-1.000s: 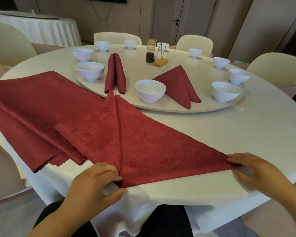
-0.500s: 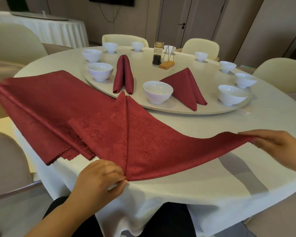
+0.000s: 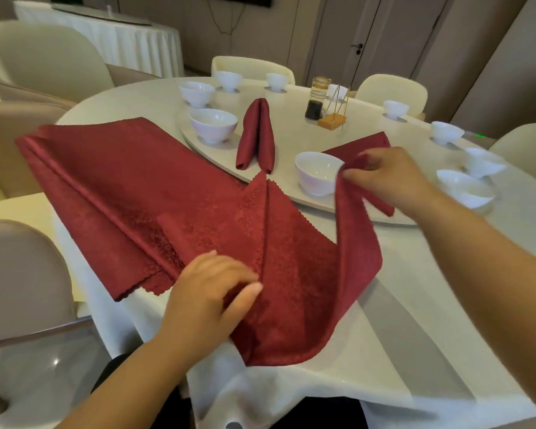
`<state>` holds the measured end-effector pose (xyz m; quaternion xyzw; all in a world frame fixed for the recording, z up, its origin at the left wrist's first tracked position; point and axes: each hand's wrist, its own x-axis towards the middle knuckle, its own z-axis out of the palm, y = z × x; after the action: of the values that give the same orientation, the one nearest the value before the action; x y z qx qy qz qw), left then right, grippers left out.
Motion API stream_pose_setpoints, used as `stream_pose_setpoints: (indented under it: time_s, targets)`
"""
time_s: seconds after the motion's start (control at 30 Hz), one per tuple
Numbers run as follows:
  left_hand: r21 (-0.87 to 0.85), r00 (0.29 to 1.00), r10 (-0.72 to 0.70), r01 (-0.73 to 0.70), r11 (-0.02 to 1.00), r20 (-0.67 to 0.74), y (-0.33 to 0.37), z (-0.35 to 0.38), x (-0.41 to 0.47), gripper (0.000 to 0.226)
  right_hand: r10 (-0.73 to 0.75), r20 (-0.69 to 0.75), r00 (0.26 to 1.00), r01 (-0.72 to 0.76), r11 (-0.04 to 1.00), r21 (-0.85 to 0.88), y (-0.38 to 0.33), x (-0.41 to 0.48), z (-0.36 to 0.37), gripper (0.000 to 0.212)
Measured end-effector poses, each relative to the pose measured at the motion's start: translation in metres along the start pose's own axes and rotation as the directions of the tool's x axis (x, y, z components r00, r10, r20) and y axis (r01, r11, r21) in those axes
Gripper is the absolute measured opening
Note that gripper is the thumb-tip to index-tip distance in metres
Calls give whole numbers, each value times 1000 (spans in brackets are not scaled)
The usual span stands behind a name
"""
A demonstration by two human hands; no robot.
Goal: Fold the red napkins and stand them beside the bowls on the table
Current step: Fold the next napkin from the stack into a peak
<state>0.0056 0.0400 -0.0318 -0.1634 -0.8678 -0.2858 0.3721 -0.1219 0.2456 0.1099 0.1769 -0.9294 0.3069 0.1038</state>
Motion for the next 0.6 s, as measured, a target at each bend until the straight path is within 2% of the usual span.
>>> stream_pose_setpoints:
  time_s: [0.07,0.17,0.23,0.3,0.4,0.5,0.6]
  targets:
    - [37,997,-81,80,996,19,-4,9,13,40,-20,45,999,26,988,-153,-6,19,34,18]
    - [-55,952,-234,249,967,196,-10,18,22,68,-36,127,991,77,940,-332,-9,37,81,24]
    - [-131,933,-295,325,937,205,-18,22,20,81,-5,143,990,60,922,-384,-11,44,101,24]
    - [-187,943,-275,309,932,186,-19,21,18,80,-1,147,989,69,886,-458,-11,49,113,24]
    - [-154,974,-149,175,972,170,-22,26,14,75,-3,131,991,71,851,-521,-11,57,122,25]
    - [-146,974,-136,163,976,183,-24,27,13,74,-9,107,994,66,836,-545,-9,64,126,26]
    - [-75,976,-71,88,993,204,-25,29,12,69,2,106,994,55,848,-527,-7,67,129,26]
